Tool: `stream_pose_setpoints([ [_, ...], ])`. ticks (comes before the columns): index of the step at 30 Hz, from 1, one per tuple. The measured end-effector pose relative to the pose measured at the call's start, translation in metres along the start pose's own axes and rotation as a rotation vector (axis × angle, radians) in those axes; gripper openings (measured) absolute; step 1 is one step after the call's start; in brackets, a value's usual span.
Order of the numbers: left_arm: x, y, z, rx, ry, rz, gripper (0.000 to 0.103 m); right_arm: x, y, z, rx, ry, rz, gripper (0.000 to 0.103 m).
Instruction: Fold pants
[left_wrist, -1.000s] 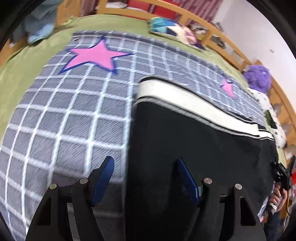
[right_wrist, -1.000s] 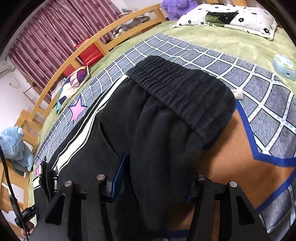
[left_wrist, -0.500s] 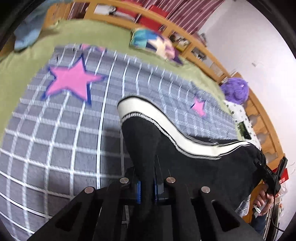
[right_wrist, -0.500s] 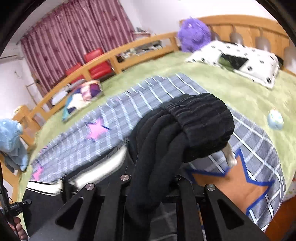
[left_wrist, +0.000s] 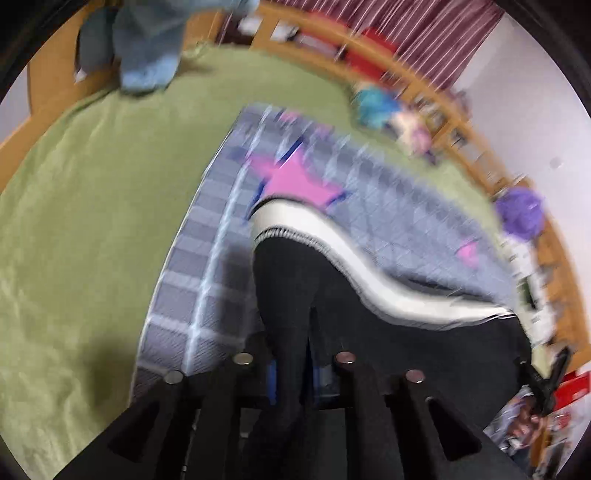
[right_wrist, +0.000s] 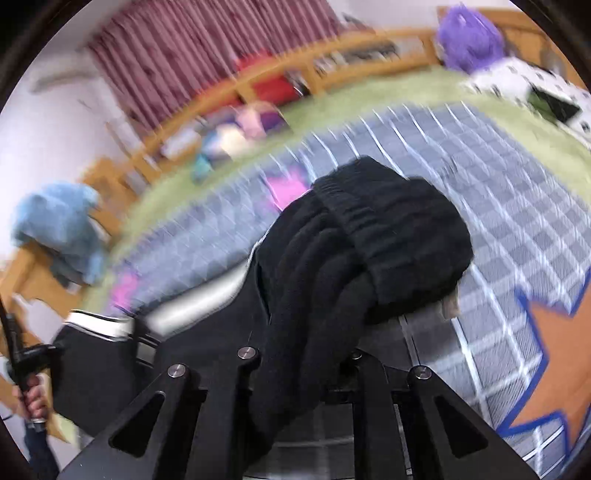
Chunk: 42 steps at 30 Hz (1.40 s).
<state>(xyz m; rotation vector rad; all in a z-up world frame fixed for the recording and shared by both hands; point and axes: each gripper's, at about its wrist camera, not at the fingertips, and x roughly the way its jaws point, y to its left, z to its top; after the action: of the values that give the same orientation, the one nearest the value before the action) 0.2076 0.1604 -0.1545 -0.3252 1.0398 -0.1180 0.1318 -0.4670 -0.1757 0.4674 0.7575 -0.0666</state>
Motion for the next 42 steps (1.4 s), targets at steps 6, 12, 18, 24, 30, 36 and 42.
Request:
stream_pose_setpoints([
  [6, 0.012, 0.0, -0.023, 0.01, 0.017, 0.125, 0.037, 0.028, -0.023, -0.034, 0.0, 0.103, -0.056, 0.025],
  [12, -0.033, -0.036, -0.053, 0.114, -0.076, 0.102, 0.055, 0.012, -0.001, -0.044, -0.1, 0.115, -0.159, 0.035],
  [18, 0.002, -0.073, -0.126, 0.263, -0.006, 0.088, 0.066, -0.025, -0.038, -0.06, 0.06, 0.063, -0.067, 0.054],
  [24, -0.004, -0.076, -0.139, 0.25, -0.107, 0.098, 0.071, -0.017, -0.064, -0.051, 0.208, 0.011, 0.018, 0.064],
  [30, -0.002, -0.075, -0.146, 0.242, -0.155, 0.074, 0.073, 0.014, -0.058, -0.026, 0.273, -0.07, -0.026, 0.049],
  [36, -0.007, -0.069, -0.146, 0.228, -0.171, 0.044, 0.073, -0.014, -0.033, -0.014, 0.015, -0.153, -0.038, 0.059],
  [42, -0.038, -0.036, -0.14, 0.088, -0.222, -0.031, 0.073, -0.001, -0.063, -0.032, 0.069, 0.065, -0.069, 0.066],
])
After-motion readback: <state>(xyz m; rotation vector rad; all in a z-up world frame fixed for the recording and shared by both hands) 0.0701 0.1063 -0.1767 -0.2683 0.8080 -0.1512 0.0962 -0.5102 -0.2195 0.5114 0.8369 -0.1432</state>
